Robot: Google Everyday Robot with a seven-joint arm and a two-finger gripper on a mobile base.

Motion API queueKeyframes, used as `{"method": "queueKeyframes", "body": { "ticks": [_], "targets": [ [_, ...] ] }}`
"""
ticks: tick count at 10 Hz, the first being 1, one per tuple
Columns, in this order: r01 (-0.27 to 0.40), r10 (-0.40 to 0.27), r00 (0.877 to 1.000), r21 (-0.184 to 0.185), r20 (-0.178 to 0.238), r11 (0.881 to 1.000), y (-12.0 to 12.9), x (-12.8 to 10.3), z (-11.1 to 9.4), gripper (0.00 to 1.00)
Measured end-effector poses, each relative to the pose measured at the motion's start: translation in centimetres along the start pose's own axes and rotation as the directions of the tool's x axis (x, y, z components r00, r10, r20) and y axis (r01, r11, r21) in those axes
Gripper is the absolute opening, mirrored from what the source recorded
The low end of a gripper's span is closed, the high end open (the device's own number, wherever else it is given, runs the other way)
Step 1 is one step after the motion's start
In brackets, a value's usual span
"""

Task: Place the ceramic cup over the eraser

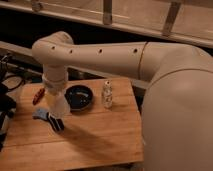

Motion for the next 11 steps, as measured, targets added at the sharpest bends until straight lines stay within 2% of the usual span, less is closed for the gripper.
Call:
{"method": "queueKeyframes", "body": {
  "ticks": [2,4,6,7,8,10,11],
  "targets": [
    [0.005,-0.005,1.0,-0.009,-0.005,1.0,-0.6,-0.5,0.5,0.0],
    [0.024,-0.024,1.0,-0.032,-0.004,0.999,-0.7,-1.2,1.4,0.0],
    [0.066,-0.066,0.998,-0.081,-0.007,0.995,0.0,-2.7,2.9,0.02],
    [0.079,-0.081,0.997,-0.111,-0.008,0.991,0.2,-3.1,3.5,0.08],
    [0.082,-0.084,0.996,-0.123,-0.011,0.989,0.3,-3.2,3.9,0.09],
    [0.087,-0.089,0.996,-0.095,-0.018,0.992,1.0,-3.1,3.3,0.01],
    [0.085,-0.087,0.996,-0.094,-0.018,0.992,0.9,-3.1,3.0,0.0]
  ]
}}
